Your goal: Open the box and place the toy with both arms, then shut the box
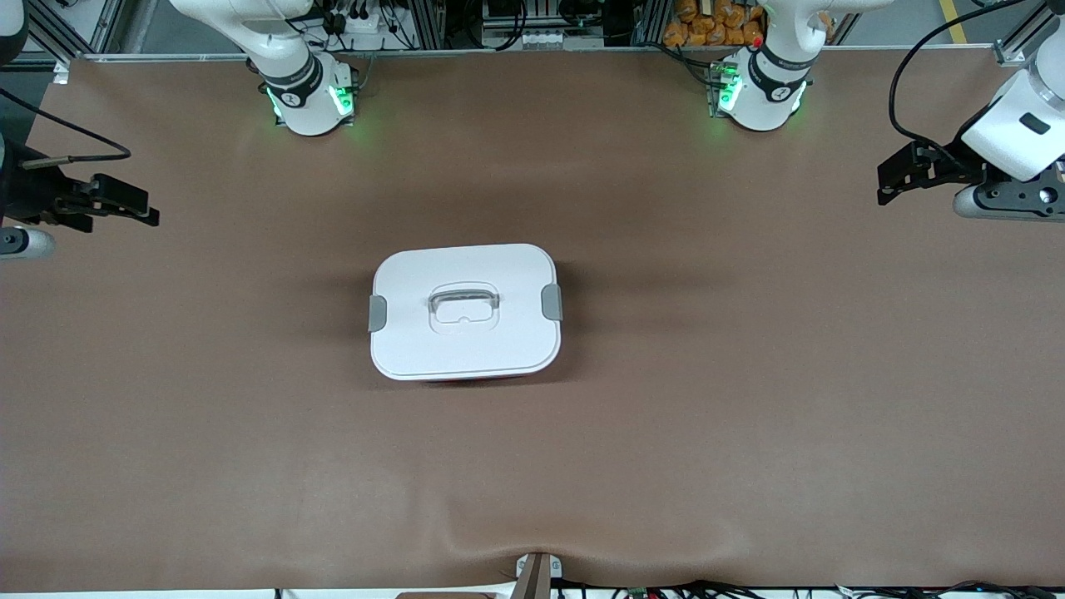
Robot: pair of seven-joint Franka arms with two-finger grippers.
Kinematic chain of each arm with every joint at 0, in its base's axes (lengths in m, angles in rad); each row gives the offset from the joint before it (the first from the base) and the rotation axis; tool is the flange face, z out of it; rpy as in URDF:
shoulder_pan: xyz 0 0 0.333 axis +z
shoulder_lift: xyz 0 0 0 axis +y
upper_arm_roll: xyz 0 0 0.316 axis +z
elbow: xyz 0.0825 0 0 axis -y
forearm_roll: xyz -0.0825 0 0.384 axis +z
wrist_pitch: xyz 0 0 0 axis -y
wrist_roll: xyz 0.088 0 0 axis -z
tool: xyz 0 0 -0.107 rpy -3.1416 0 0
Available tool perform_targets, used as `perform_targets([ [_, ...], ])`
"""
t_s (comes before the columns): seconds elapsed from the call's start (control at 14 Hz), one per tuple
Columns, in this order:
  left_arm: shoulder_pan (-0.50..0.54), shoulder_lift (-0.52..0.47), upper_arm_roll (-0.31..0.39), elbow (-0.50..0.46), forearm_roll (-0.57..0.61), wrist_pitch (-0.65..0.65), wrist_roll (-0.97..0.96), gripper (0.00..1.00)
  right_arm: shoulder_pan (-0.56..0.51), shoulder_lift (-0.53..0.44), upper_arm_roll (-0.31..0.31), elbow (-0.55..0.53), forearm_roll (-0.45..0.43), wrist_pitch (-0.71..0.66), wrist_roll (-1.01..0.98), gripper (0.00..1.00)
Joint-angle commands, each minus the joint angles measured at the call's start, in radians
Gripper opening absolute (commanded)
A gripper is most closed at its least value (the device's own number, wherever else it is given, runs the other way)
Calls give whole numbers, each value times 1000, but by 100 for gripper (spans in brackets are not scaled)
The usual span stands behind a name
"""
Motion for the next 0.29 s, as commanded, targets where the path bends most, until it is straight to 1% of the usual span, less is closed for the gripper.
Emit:
perform_targets([
  [0.0, 8, 2, -4, 2, 10, 2, 15, 100, 5, 7, 2, 25, -30, -23, 1, 100],
  [0.21, 7, 2, -4, 4, 10, -1, 15, 100, 5, 7, 2, 25, -28, -28, -1, 100],
])
